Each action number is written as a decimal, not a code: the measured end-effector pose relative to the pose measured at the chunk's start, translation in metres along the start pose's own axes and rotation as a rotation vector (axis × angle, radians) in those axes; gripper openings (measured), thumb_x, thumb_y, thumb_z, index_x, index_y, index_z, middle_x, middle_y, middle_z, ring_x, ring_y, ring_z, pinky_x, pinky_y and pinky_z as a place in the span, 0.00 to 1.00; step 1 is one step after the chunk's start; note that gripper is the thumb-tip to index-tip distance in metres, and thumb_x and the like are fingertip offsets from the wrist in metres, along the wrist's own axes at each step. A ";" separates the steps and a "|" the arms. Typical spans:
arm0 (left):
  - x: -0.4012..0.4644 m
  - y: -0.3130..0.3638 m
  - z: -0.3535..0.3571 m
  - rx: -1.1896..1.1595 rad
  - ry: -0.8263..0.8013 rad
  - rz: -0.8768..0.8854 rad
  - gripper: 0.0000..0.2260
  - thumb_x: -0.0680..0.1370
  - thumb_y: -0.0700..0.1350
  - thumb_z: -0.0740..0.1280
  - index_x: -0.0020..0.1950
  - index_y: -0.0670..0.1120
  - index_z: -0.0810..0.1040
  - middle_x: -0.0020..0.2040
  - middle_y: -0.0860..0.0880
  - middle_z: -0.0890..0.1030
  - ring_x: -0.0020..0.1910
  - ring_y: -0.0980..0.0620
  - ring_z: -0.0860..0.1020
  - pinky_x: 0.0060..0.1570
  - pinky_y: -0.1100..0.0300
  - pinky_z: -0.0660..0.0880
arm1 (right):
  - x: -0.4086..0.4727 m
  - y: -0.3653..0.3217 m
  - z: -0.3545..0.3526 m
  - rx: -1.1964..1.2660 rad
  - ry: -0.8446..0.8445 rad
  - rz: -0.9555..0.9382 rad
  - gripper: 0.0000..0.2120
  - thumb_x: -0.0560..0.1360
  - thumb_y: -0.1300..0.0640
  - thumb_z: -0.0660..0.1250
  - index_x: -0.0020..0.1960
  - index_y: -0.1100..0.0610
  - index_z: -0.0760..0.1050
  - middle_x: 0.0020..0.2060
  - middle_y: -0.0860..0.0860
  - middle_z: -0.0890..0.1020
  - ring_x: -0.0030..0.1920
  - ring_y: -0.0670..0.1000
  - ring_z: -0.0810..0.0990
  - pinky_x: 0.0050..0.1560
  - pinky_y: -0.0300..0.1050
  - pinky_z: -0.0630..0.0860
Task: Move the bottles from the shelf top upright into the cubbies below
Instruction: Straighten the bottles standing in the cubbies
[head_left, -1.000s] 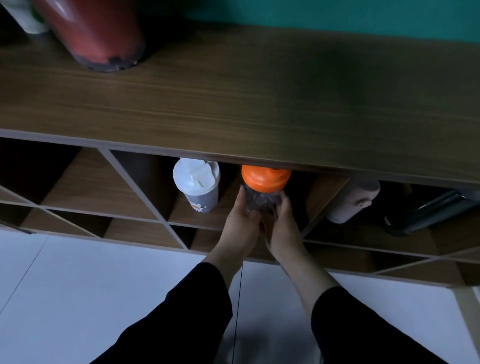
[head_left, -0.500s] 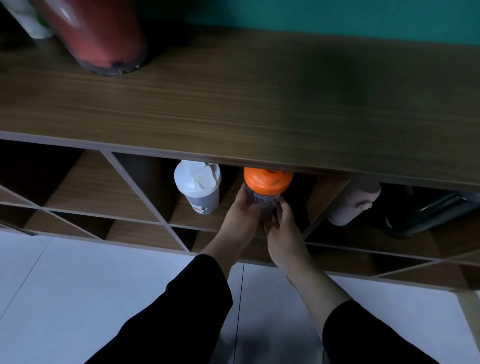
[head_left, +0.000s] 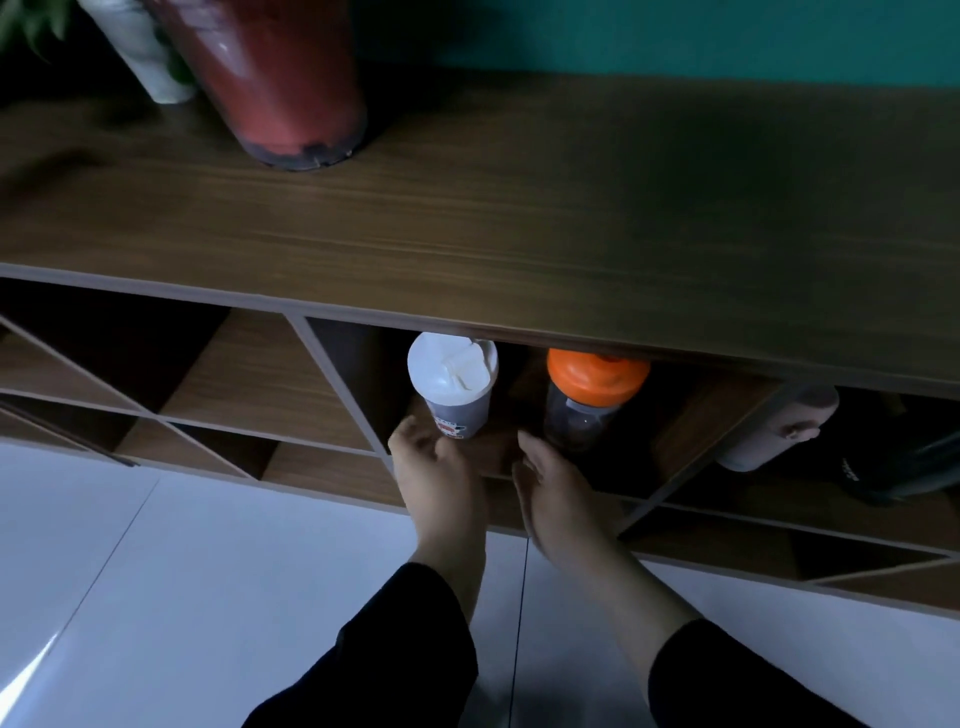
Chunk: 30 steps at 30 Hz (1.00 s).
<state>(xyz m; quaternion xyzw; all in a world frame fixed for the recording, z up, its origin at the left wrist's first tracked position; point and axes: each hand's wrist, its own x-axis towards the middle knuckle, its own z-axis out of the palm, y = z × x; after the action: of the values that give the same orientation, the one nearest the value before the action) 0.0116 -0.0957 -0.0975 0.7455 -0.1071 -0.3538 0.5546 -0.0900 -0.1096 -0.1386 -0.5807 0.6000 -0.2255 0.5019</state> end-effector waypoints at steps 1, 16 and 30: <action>0.002 0.004 -0.002 -0.008 -0.040 0.020 0.25 0.77 0.40 0.59 0.75 0.49 0.67 0.68 0.49 0.76 0.66 0.46 0.75 0.67 0.46 0.72 | 0.004 -0.004 0.006 0.038 0.003 -0.032 0.25 0.81 0.56 0.60 0.77 0.48 0.63 0.74 0.49 0.70 0.75 0.51 0.67 0.74 0.51 0.64; 0.059 0.001 -0.009 0.094 -0.424 0.050 0.29 0.73 0.39 0.60 0.73 0.59 0.71 0.64 0.53 0.82 0.63 0.51 0.80 0.63 0.47 0.77 | 0.030 -0.025 0.042 0.271 0.036 -0.061 0.30 0.77 0.67 0.60 0.76 0.49 0.61 0.72 0.50 0.72 0.71 0.51 0.71 0.69 0.50 0.70; 0.057 0.009 -0.009 0.106 -0.450 0.072 0.24 0.76 0.38 0.62 0.68 0.57 0.77 0.59 0.56 0.85 0.60 0.55 0.81 0.65 0.49 0.77 | 0.034 -0.032 0.040 0.138 0.013 -0.067 0.35 0.76 0.61 0.59 0.79 0.42 0.53 0.73 0.49 0.71 0.71 0.52 0.72 0.70 0.52 0.70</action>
<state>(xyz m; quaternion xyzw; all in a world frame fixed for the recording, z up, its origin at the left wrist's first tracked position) 0.0609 -0.1231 -0.1111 0.6717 -0.2728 -0.4849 0.4892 -0.0344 -0.1361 -0.1388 -0.5630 0.5666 -0.2869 0.5289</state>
